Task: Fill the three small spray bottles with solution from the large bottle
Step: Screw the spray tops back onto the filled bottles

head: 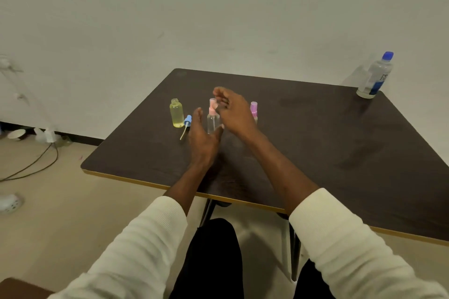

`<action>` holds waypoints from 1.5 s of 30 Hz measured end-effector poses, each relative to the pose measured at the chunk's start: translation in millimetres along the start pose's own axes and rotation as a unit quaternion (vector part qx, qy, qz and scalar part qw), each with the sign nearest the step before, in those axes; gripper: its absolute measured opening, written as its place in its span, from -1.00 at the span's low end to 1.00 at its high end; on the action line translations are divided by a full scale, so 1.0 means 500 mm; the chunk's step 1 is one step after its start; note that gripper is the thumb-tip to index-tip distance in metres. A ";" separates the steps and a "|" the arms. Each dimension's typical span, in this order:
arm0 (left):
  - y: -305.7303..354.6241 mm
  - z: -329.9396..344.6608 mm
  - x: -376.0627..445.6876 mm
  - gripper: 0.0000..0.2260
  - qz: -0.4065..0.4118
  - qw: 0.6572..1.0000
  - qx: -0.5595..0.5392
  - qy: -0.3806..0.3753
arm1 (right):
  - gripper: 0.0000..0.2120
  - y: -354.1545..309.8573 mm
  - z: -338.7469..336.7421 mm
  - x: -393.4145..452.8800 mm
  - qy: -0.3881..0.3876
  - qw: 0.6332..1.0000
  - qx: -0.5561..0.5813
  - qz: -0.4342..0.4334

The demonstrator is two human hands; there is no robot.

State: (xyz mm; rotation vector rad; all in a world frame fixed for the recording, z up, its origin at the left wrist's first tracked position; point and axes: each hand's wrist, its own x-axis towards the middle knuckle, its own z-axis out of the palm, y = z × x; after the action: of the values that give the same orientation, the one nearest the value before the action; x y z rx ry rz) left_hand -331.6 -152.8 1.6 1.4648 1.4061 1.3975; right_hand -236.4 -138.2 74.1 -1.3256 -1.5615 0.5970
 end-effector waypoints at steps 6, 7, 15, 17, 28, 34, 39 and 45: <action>-0.029 -0.004 0.032 -0.44 -0.027 0.999 -0.005 -0.036 | -0.60 0.023 0.027 0.022 -0.062 0.998 -0.016 0.025; -0.026 -0.003 0.030 -0.56 -0.022 0.999 -0.010 -0.034 | -0.60 0.026 0.029 0.023 -0.057 0.998 -0.005 0.030; -0.016 0.003 0.029 -0.94 -0.007 1.000 -0.012 -0.008 | -0.81 0.035 0.023 0.016 0.032 0.999 -0.001 0.026; -0.019 0.004 0.030 -0.92 -0.014 1.000 -0.005 -0.011 | -0.76 0.034 0.026 0.014 0.033 0.999 -0.022 0.023; -0.023 0.004 0.033 -0.89 -0.011 1.000 0.001 -0.010 | -0.78 0.041 0.012 0.019 0.004 1.000 0.001 0.024; -0.020 0.005 0.031 -0.86 -0.006 0.999 0.007 -0.033 | -0.61 0.046 0.011 0.026 -0.017 0.998 0.017 0.050; -0.020 0.001 0.028 -0.81 -0.002 0.999 0.013 -0.049 | -0.75 0.050 0.006 0.025 -0.014 1.000 0.002 0.024; -0.011 0.001 0.025 -0.82 -0.011 0.998 -0.001 -0.055 | -0.70 0.052 0.005 0.022 0.001 0.999 0.001 0.035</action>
State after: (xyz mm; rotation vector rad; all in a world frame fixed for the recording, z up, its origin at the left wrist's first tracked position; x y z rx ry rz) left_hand -334.3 -139.3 -0.8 1.4965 1.3479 1.2854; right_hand -225.7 -119.9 55.0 -1.3837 -1.5176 0.6417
